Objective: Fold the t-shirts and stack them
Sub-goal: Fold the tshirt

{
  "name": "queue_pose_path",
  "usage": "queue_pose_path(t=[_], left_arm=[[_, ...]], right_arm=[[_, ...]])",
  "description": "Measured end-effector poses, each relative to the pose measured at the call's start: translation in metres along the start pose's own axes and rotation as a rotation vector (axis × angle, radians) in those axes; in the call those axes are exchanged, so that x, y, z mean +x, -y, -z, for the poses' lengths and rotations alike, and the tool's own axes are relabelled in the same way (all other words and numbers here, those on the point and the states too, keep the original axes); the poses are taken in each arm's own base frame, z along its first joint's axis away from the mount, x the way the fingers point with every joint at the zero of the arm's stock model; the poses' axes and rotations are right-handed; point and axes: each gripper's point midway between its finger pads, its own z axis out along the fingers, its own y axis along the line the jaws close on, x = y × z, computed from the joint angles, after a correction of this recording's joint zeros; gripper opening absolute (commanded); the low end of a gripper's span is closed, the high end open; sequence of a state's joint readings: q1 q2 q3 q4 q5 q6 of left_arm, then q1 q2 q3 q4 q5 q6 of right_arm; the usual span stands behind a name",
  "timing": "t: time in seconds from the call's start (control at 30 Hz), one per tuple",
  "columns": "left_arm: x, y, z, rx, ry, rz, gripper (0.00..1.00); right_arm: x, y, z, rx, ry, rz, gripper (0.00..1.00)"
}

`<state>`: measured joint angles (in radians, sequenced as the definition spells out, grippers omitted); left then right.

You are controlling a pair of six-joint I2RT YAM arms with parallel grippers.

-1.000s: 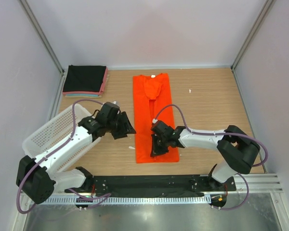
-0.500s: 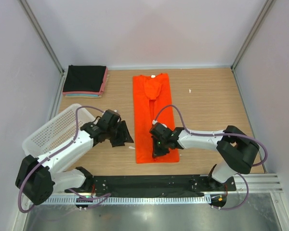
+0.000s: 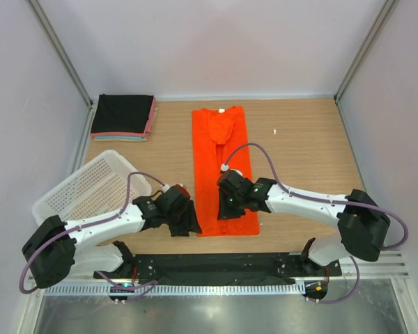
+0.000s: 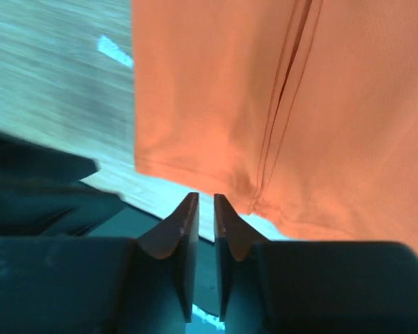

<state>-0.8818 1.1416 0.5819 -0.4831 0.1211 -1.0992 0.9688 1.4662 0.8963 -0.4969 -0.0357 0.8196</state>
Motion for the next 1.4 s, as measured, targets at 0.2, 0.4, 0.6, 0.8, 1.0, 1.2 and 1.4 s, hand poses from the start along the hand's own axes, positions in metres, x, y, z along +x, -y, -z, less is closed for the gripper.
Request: queue_pose_path(t=[0.2, 0.4, 0.6, 0.8, 1.0, 1.2, 1.4], left_arm=[[0.000, -0.001, -0.020, -0.036, -0.002, 0.045, 0.53], [0.001, 0.004, -0.031, -0.034, -0.003, 0.070, 0.51], [0.003, 0.006, -0.036, -0.033, -0.008, 0.080, 0.44], [0.005, 0.006, -0.042, -0.038, -0.015, 0.092, 0.33], [0.006, 0.002, -0.044, -0.043, -0.013, 0.108, 0.15], [0.007, 0.001, -0.044, -0.042, -0.011, 0.111, 0.00], [0.006, -0.002, -0.042, -0.045, 0.002, 0.111, 0.00]], right_arm=[[-0.002, 0.012, 0.028, 0.016, 0.048, -0.035, 0.24], [0.011, 0.077, 0.039, 0.126, 0.048, -0.146, 0.27], [0.033, 0.114, 0.043, 0.163, 0.025, -0.229, 0.31], [0.056, 0.128, 0.034, 0.179, -0.035, -0.247, 0.33], [0.065, 0.133, 0.024, 0.163, -0.050, -0.261, 0.33], [0.061, 0.123, 0.019, 0.097, -0.031, -0.269, 0.33], [0.062, 0.124, 0.021, 0.082, -0.011, -0.279, 0.34]])
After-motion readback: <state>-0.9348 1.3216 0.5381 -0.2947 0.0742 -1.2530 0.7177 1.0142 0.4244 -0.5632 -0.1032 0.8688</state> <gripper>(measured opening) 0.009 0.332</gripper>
